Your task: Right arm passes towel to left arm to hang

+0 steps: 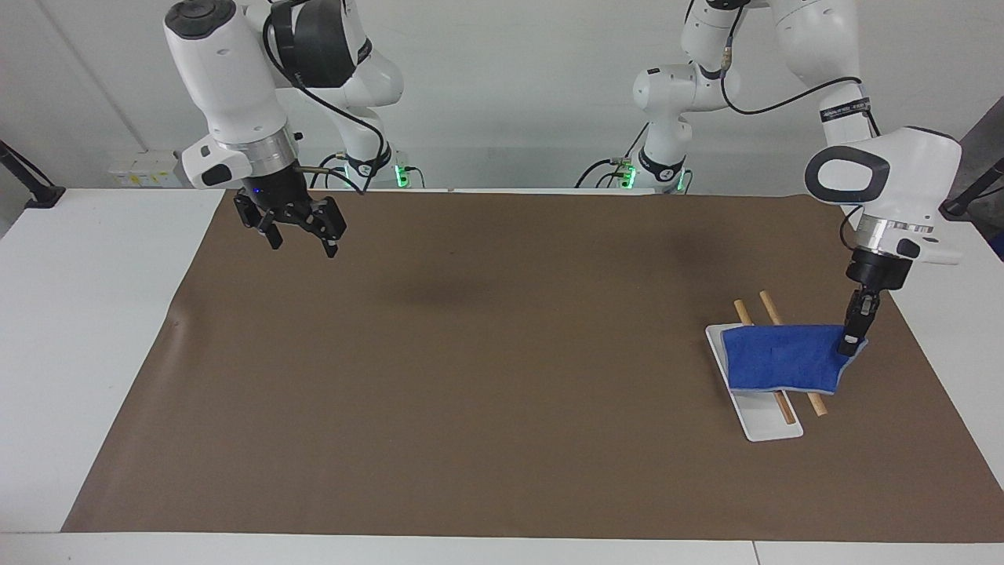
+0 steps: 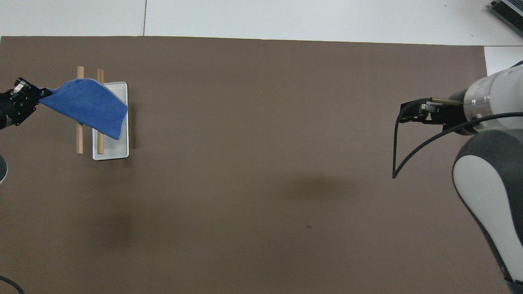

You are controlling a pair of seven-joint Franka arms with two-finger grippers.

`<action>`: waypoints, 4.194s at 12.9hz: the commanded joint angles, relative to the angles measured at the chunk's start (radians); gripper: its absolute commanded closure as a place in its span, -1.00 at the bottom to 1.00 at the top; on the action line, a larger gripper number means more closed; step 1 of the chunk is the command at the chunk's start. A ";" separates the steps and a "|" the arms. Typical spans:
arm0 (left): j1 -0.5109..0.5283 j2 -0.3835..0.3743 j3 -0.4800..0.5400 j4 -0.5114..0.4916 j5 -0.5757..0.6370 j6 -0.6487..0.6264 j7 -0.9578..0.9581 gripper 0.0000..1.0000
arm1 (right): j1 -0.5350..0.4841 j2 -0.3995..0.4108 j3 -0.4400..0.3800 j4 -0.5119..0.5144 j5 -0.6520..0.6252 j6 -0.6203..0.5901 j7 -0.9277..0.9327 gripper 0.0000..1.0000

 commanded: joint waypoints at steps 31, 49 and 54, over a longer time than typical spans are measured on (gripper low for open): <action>-0.021 0.004 -0.016 0.541 0.552 -0.989 0.022 -0.76 | 0.040 -0.029 -0.061 0.040 -0.039 -0.141 -0.119 -1.00; -0.107 0.041 -0.059 0.718 0.667 -1.180 0.249 -1.00 | 0.032 -0.019 -0.059 0.029 -0.008 -0.119 -0.230 -1.00; -0.109 0.027 -0.059 0.704 0.667 -1.160 0.258 -1.00 | 0.033 -0.020 -0.059 0.029 -0.008 -0.120 -0.222 -1.00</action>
